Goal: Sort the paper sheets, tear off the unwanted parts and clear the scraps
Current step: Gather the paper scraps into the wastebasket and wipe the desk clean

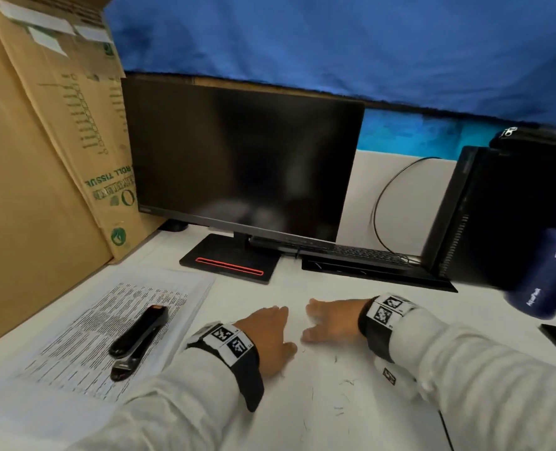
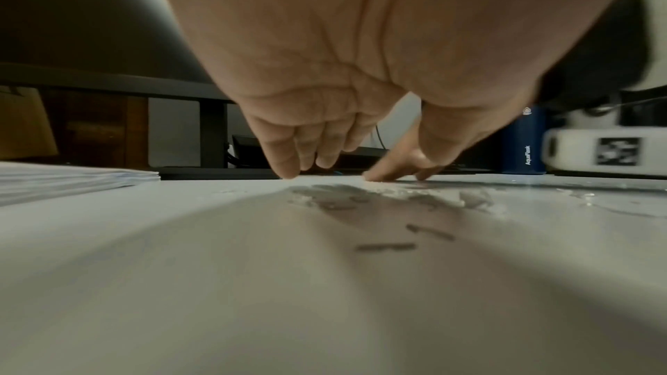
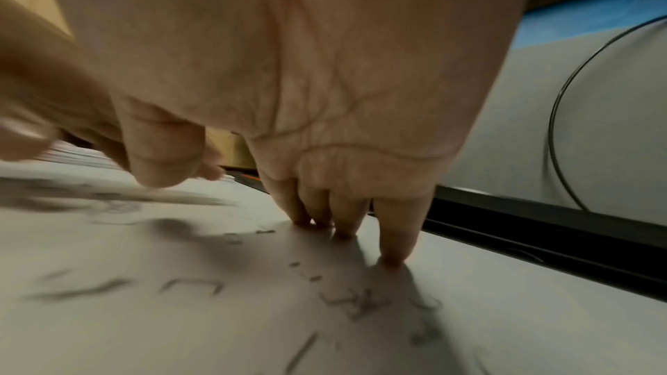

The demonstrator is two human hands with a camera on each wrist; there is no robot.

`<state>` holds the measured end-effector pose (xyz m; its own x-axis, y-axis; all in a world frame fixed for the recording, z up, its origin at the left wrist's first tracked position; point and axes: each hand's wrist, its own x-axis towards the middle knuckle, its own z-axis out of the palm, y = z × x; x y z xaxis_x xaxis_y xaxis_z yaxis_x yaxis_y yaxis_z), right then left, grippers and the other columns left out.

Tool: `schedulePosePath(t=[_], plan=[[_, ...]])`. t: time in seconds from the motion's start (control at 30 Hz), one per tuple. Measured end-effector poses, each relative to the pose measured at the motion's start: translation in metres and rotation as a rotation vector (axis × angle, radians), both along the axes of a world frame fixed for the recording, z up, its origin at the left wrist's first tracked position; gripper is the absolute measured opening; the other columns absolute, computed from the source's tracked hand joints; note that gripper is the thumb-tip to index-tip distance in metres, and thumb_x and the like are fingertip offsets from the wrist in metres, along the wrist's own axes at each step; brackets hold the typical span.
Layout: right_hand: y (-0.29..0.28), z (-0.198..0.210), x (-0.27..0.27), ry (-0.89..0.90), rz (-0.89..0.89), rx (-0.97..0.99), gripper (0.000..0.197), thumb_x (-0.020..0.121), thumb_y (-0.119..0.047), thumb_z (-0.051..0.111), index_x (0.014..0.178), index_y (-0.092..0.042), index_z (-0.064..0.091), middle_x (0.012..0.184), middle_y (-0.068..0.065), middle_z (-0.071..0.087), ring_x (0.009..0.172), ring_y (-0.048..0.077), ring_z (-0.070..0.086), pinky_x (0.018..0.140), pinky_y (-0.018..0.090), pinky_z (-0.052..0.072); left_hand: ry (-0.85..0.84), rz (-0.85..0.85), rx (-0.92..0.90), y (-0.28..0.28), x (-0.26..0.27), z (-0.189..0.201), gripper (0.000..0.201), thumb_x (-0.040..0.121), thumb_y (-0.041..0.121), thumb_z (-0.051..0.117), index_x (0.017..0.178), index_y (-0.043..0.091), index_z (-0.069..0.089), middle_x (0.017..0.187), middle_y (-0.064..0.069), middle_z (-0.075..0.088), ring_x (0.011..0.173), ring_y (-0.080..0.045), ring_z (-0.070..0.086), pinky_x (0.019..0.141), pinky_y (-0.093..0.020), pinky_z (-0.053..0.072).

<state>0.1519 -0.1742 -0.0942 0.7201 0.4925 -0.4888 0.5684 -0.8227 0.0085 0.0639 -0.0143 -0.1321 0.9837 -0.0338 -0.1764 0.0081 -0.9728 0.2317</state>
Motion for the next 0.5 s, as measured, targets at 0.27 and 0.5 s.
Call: schedulePosePath(t=[0.27,0.5], plan=[[-0.133,0.014,-0.046,0.078,-0.169,0.101,0.100,0.073,-0.083,0.053,0.156,-0.041,0.017,0.162,-0.026,0.008,0.149,0.005,0.018,0.124,0.033,0.009,0.059,0.021,0.068,-0.001,0.022,-0.002,0.080,0.091,0.058,0.046,0.154,0.017,0.019,0.161,-0.006,0.021,0.147,-0.026,0.025,0.116,-0.047,0.031],[-0.228,-0.002,-0.010,-0.167,-0.571,-0.015,0.084,0.092,-0.062,0.049,0.156,-0.015,0.022,0.161,0.005,0.030,0.145,0.022,0.033,0.116,0.032,0.026,0.113,-0.144,0.029,-0.020,0.039,0.014,0.084,0.096,0.063,0.037,0.159,0.025,-0.002,0.167,0.002,0.004,0.153,-0.017,0.011,0.123,-0.038,0.015]])
